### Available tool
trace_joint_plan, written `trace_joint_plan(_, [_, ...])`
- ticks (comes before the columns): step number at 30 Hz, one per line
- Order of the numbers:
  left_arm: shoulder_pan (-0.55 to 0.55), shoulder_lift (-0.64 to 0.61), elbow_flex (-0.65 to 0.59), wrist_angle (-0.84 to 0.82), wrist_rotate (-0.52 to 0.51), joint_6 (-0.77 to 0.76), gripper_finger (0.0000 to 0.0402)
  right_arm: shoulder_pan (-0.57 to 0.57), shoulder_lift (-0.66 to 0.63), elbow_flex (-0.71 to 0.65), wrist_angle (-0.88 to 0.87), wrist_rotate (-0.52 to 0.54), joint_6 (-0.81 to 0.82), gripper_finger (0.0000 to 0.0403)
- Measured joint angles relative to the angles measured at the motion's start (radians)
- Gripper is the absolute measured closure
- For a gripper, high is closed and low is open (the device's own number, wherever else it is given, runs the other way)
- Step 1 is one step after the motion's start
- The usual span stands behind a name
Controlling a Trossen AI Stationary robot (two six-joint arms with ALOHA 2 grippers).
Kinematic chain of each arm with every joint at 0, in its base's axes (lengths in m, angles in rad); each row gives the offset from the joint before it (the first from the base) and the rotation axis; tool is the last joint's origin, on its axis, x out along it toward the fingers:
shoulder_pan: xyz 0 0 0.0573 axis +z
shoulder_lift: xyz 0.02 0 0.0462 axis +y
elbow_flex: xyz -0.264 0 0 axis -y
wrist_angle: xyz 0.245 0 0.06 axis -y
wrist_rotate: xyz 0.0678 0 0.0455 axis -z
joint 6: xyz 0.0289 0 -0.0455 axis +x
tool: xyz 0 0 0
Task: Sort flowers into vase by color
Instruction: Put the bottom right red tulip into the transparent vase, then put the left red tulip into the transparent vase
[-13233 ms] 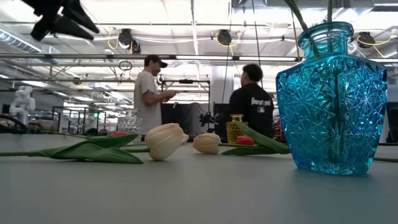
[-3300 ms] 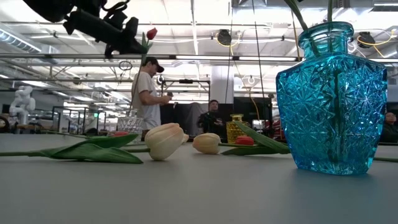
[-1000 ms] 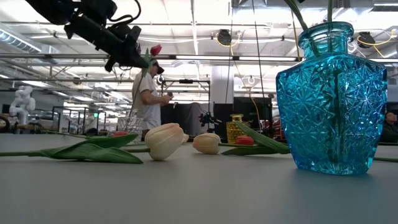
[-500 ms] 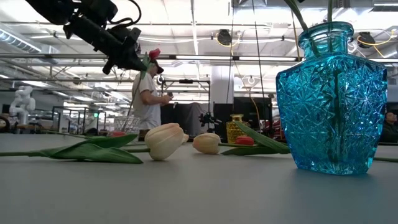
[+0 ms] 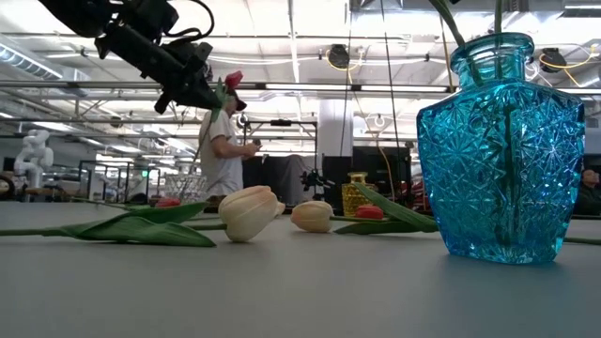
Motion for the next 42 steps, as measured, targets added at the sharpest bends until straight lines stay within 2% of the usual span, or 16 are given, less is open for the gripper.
trace_joint_plan(20, [0.0, -0.044, 0.001, -0.008, 0.018, 0.014, 0.0341, 0.0, 0.0, 0.0, 0.0, 0.0, 0.0, 0.0261])
trace_joint_plan(31, [0.0, -0.044, 0.002, -0.034, 0.027, 0.003, 0.0241, 0.0, 0.0, 0.0, 0.0, 0.0, 0.0, 0.0261])
trace_joint_plan(42, [0.0, -0.073, 0.002, -0.095, 0.059, 0.003, 0.0233, 0.0, 0.0, 0.0, 0.0, 0.0, 0.0, 0.0261])
